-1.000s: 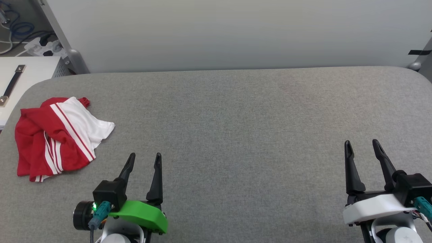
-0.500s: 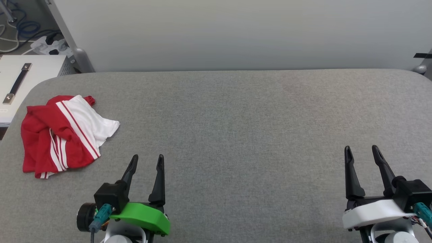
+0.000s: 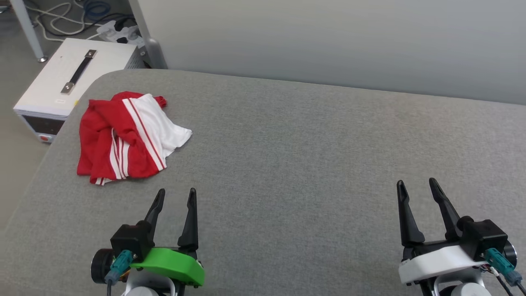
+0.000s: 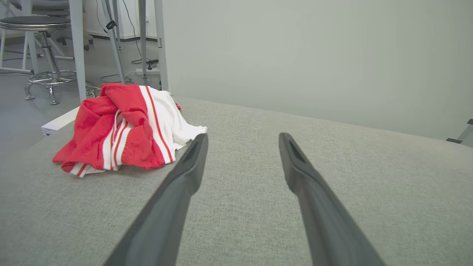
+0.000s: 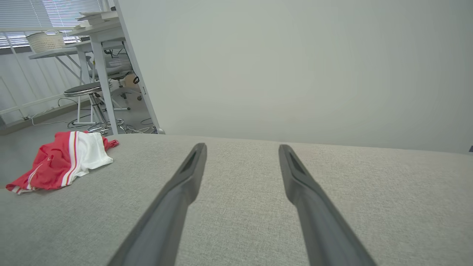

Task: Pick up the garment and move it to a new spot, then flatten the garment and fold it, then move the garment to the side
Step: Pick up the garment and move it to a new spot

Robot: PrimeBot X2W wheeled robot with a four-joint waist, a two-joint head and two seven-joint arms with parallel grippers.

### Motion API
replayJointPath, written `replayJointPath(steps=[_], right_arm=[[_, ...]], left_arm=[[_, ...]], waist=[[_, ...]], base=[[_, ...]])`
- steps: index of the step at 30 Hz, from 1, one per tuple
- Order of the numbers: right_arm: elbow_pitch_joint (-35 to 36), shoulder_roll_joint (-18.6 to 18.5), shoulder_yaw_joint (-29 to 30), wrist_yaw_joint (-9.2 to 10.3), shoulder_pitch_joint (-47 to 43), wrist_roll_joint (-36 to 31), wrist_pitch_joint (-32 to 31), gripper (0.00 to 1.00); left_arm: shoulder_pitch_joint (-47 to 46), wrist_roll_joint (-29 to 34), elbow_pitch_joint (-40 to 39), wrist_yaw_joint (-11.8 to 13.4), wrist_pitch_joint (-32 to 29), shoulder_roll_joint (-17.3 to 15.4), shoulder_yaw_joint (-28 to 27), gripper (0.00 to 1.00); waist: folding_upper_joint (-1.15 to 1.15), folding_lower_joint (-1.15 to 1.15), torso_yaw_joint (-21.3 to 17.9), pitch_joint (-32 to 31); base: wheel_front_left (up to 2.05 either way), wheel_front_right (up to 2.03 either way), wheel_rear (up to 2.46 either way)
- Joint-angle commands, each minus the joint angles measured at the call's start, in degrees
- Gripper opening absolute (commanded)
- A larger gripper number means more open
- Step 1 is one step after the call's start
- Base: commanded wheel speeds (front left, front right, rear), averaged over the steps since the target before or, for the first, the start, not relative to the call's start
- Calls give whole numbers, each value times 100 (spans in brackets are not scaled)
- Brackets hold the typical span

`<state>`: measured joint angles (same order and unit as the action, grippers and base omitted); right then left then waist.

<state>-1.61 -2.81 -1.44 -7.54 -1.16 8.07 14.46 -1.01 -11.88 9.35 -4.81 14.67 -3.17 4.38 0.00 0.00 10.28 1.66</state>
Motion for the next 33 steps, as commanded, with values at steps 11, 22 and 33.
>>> replayJointPath(steps=[11, 22, 33], right_arm=[[-53, -7, -215, 5, -99, 0, 54, 100], [-114, -7, -307, 5, -124, -10, 54, 100], [-140, -7, -354, 5, -62, -39, 54, 100]], left_arm=[[82, 101, 27, -52, 33, 29, -66, 100], [115, 128, 48, -100, 33, 29, -43, 100], [100, 122, -4, -97, 33, 29, -98, 100]], waist=[[0, 0, 1030, -126], [0, 0, 1451, -135], [0, 0, 1521, -20]], base=[[0, 0, 0], [0, 0, 0], [0, 0, 0]])
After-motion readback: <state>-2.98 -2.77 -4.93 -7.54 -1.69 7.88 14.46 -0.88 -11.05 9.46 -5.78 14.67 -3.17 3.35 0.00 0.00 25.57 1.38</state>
